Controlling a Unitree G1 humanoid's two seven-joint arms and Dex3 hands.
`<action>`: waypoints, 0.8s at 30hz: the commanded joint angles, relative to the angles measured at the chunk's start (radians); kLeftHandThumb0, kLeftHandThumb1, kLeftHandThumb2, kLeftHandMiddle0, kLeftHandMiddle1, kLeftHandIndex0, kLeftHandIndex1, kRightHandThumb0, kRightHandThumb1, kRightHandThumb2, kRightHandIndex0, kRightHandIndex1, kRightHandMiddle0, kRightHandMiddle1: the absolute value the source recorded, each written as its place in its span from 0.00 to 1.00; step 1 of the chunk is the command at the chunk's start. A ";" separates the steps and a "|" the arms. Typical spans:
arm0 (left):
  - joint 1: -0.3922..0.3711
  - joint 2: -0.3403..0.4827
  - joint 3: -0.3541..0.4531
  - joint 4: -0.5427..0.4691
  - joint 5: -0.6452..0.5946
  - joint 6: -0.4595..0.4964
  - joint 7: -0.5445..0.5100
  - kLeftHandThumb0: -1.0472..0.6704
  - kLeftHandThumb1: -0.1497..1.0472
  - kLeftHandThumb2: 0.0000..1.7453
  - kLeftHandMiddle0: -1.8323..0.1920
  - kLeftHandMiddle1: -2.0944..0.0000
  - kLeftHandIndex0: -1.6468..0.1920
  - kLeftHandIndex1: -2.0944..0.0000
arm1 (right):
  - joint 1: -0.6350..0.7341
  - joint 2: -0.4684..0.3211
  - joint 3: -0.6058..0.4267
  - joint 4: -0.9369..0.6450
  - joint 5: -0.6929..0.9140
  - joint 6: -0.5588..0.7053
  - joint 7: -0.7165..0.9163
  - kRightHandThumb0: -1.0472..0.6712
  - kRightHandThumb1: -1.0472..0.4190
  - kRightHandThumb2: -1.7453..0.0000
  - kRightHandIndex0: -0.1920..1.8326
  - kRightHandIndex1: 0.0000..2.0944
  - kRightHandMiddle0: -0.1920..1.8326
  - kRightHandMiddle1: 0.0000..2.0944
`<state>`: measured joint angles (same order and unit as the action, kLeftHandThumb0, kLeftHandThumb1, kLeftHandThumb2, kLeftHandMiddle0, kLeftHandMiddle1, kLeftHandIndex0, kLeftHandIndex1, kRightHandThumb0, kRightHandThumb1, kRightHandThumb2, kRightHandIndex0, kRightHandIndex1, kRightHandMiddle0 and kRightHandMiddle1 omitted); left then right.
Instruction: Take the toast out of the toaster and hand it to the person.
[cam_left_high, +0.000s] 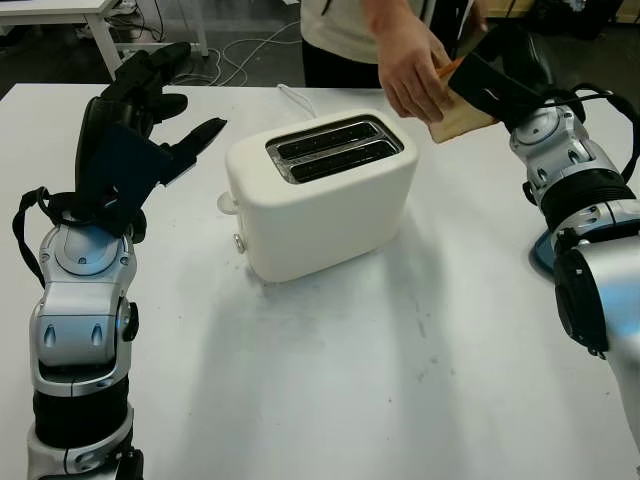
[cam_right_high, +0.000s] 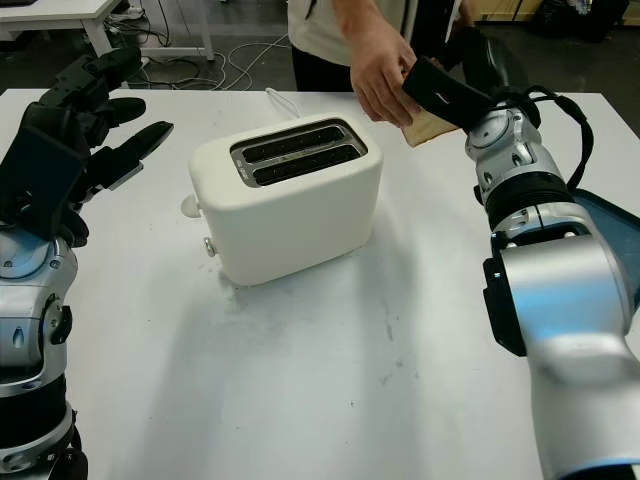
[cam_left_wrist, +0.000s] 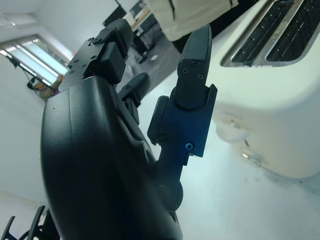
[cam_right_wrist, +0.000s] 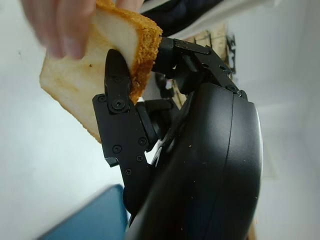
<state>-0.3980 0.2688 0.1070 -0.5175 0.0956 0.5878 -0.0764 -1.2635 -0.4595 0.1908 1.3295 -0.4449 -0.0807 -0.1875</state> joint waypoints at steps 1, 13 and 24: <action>0.011 0.001 0.007 -0.010 0.000 0.002 0.003 0.33 0.89 0.08 0.87 0.57 0.72 0.89 | 0.000 -0.005 -0.007 0.005 0.007 0.010 -0.006 0.45 0.09 0.84 0.41 0.83 0.36 0.70; 0.013 0.006 0.001 -0.007 0.010 -0.009 0.004 0.33 0.89 0.08 0.86 0.57 0.71 0.88 | 0.007 -0.002 -0.032 0.002 0.013 -0.010 -0.008 0.46 0.09 0.84 0.39 0.83 0.38 0.64; 0.010 -0.003 0.006 -0.007 -0.003 -0.002 0.003 0.34 0.89 0.08 0.87 0.58 0.72 0.89 | 0.019 -0.013 -0.101 -0.014 0.107 -0.070 0.201 0.21 0.09 0.94 0.24 0.17 0.30 0.03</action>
<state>-0.3979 0.2681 0.1079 -0.5175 0.0956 0.5877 -0.0764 -1.2598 -0.4619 0.0925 1.3289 -0.3492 -0.1086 -0.0248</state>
